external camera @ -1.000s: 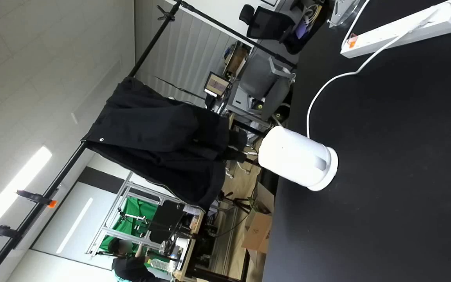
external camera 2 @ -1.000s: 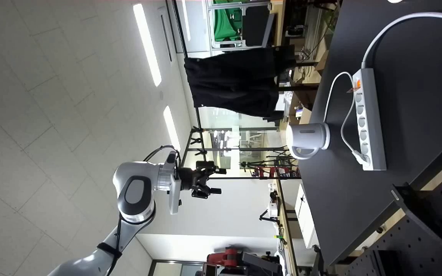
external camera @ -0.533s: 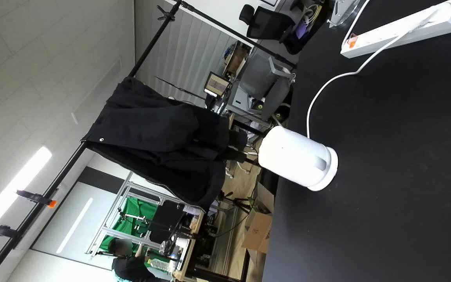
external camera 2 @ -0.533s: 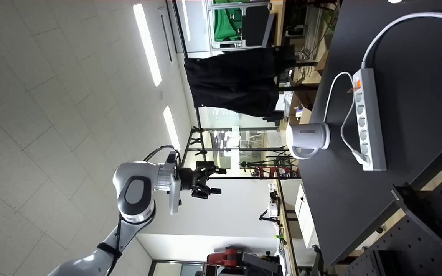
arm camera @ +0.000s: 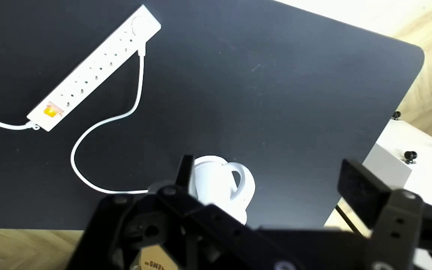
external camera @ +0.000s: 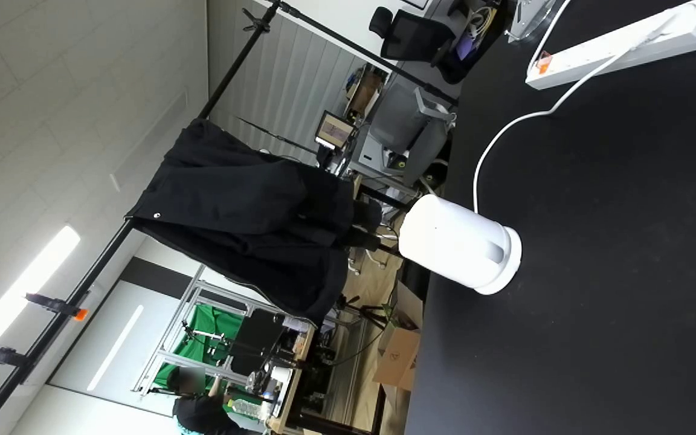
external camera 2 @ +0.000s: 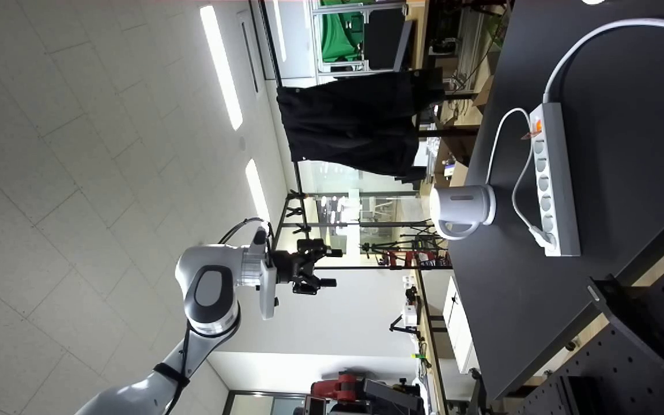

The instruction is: Turn off the kettle

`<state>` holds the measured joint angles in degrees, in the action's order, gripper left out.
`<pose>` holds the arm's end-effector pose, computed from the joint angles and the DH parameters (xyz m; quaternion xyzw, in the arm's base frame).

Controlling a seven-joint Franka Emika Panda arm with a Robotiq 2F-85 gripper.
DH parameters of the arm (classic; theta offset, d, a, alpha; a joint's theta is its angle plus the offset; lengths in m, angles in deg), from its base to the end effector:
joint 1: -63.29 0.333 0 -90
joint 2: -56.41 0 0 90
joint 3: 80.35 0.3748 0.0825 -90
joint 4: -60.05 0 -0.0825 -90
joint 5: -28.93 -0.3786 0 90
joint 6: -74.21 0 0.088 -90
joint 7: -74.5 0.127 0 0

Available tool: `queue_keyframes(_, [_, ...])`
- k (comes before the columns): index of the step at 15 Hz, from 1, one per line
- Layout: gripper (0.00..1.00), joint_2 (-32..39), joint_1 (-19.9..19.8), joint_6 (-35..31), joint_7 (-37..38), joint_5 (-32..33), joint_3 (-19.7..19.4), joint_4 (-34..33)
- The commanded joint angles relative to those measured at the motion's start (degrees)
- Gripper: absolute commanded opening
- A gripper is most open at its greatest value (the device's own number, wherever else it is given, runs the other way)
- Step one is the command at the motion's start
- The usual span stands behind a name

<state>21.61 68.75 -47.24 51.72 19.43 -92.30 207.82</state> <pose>0.3407 -0.0358 0.5008 -0.9822 -0.1161 -0.0954 0.1129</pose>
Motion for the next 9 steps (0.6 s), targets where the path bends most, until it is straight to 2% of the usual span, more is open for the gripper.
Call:
queue_keyframes(1, [0.67,3.53,-0.1,-8.04,0.72,-0.19,2.98,1.51])
queue_keyframes(5, [0.38,9.29,1.03,-20.44,2.32,-0.35,6.01,2.62])
queue_keyframes(9, [0.1,17.74,1.64,-30.07,5.47,0.81,9.41,0.34])
